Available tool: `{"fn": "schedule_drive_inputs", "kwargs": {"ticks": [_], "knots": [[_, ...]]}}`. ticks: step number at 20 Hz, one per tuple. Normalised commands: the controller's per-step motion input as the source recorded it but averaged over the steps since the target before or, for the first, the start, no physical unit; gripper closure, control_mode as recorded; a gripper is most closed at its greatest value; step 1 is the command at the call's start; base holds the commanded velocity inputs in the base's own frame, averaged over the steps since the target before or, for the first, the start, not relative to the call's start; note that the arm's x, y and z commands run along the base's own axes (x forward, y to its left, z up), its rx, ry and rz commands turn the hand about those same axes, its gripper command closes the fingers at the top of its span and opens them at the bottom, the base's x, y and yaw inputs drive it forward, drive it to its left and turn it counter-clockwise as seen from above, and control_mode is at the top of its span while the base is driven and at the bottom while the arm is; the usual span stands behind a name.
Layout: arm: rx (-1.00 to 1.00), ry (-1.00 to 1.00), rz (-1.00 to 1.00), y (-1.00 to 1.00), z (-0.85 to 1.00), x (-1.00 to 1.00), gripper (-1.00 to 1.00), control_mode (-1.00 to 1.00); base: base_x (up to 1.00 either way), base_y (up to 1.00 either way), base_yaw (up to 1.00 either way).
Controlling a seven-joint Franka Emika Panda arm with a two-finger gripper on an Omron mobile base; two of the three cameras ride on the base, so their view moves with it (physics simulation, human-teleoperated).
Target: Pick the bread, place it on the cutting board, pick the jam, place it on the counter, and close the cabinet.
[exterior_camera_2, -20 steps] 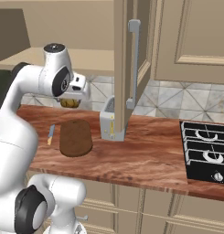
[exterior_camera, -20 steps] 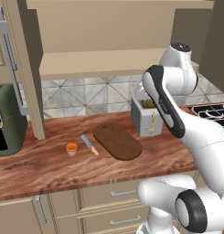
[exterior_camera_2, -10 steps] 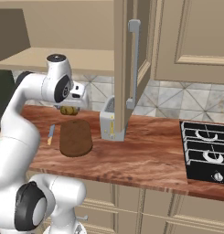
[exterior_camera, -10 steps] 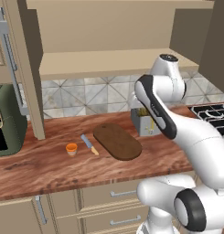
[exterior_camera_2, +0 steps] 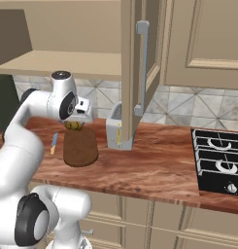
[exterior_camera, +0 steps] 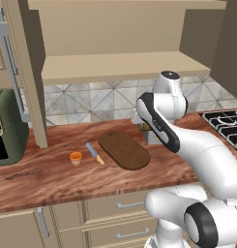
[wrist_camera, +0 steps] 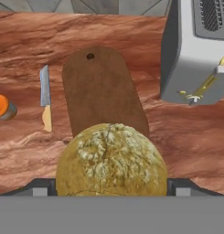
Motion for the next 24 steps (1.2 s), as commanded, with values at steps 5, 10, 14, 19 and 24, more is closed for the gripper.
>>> {"fn": "schedule_drive_inputs", "kwargs": {"ticks": [5,10,14,19,24], "knots": [[0.00,0.00,0.00,0.11,-0.41,0.28,1.00,-1.00,0.00,0.00,0.00],[0.00,0.00,0.00,0.10,-0.45,0.30,1.00,-1.00,0.00,0.00,0.00],[0.00,0.00,0.00,0.11,-0.49,0.28,1.00,-1.00,0.00,0.00,0.00],[-0.01,0.00,0.00,0.14,-0.44,0.36,1.00,-1.00,0.00,0.00,0.00],[-0.01,0.00,0.00,0.13,-0.35,0.33,1.00,-1.00,0.00,0.00,0.00]]}}
